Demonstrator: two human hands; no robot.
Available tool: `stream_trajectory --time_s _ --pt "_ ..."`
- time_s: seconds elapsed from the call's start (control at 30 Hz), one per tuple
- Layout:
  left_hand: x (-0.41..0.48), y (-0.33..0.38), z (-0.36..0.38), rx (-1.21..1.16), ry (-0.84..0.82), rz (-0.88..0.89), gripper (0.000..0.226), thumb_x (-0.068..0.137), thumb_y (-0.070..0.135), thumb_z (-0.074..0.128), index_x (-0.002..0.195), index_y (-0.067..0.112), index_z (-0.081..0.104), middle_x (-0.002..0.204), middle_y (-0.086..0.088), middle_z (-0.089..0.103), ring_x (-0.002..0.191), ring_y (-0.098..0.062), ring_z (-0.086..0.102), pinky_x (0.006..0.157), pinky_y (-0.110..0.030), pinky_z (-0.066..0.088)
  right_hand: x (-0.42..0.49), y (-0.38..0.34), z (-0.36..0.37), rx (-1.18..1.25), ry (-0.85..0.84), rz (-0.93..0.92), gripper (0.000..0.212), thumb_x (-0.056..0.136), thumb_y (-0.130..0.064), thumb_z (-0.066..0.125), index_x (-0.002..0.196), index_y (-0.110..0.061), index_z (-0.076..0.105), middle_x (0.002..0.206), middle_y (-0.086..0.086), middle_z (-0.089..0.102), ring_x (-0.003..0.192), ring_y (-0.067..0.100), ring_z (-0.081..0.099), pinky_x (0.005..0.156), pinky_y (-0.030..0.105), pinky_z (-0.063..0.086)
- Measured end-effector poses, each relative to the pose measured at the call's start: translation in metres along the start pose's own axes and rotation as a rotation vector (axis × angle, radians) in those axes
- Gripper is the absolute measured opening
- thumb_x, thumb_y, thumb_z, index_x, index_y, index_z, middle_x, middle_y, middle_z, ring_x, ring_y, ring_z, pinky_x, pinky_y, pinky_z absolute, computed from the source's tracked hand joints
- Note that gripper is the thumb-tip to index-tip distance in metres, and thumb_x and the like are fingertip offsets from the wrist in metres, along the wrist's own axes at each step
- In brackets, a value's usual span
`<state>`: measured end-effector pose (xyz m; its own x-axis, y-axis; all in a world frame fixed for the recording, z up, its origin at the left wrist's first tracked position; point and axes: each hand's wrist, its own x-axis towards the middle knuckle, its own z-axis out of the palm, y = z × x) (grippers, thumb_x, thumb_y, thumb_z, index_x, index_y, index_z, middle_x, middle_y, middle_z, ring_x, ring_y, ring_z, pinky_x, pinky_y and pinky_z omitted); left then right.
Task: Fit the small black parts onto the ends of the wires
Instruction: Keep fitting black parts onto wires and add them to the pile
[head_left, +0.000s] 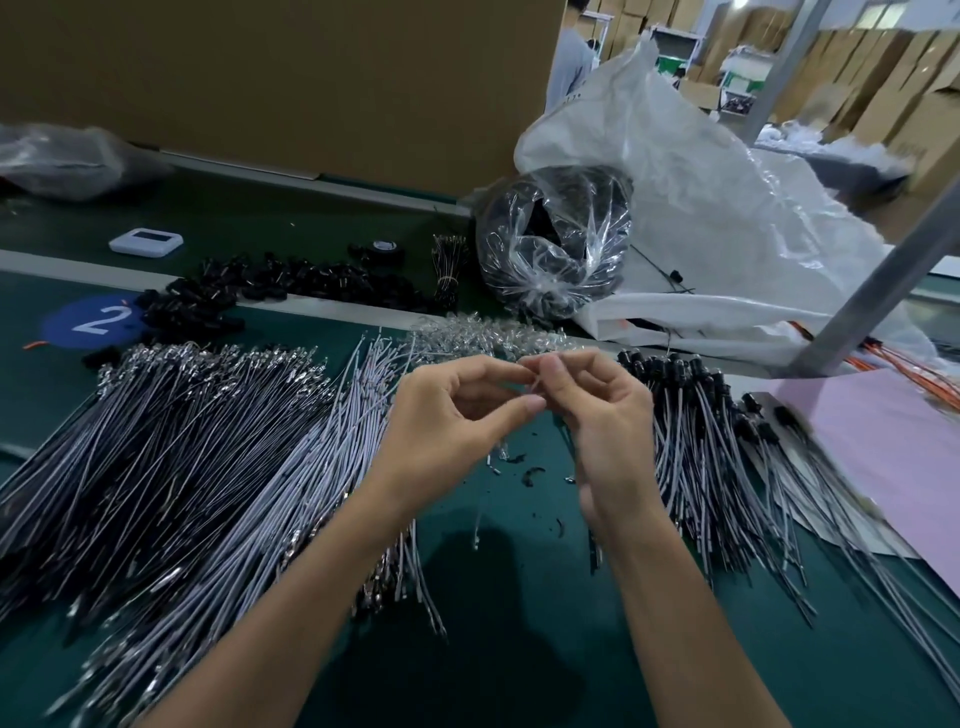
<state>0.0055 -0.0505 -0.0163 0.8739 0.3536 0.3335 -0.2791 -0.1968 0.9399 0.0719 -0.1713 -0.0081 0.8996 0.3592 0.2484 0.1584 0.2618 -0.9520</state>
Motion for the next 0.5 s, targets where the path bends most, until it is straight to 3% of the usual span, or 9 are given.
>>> stream_trajectory --time_s 0.13,0.23,0.33,0.5 --pt "0.012 0.029 -0.032 0.21 0.025 -0.153 0.006 0.084 0.03 0.072 0.089 0.027 0.074 0.082 0.006 0.077 0.077 -0.011 0.073 0.075 -0.027 0.059 -0.001 -0.005 -0.016 0.242 0.06 0.018 0.009 0.079 -0.019 0.066 0.074 -0.016 0.073 0.08 0.009 0.073 0.063 0.02 0.065 0.058 0.026 0.054" --pt "0.023 0.031 -0.065 0.862 0.059 -0.265 0.01 0.091 0.033 0.068 0.098 0.03 0.073 0.095 0.002 0.074 0.088 -0.019 0.069 0.085 -0.035 0.056 -0.001 -0.002 -0.02 0.268 0.114 0.047 0.009 0.081 -0.019 0.067 0.078 -0.011 0.07 0.076 0.009 0.071 0.054 0.015 0.059 0.053 0.023 0.051" --pt "0.02 0.016 -0.099 1.409 0.167 -0.421 0.014 0.091 0.03 0.066 0.103 0.024 0.071 0.097 -0.009 0.07 0.088 -0.03 0.065 0.075 -0.034 0.05 0.0 0.001 -0.02 0.255 0.117 0.066 0.01 0.081 -0.019 0.068 0.081 -0.009 0.066 0.071 0.007 0.069 0.048 0.012 0.055 0.047 0.02 0.046" --pt "0.007 -0.01 -0.135 1.468 0.082 -0.625 0.017 0.083 0.026 0.075 0.094 0.014 0.07 0.086 -0.009 0.066 0.081 -0.03 0.063 0.08 -0.04 0.055 -0.003 0.003 -0.016 0.121 0.085 0.002 0.014 0.08 -0.022 0.069 0.085 -0.009 0.066 0.069 0.006 0.07 0.041 0.013 0.053 0.042 0.02 0.044"
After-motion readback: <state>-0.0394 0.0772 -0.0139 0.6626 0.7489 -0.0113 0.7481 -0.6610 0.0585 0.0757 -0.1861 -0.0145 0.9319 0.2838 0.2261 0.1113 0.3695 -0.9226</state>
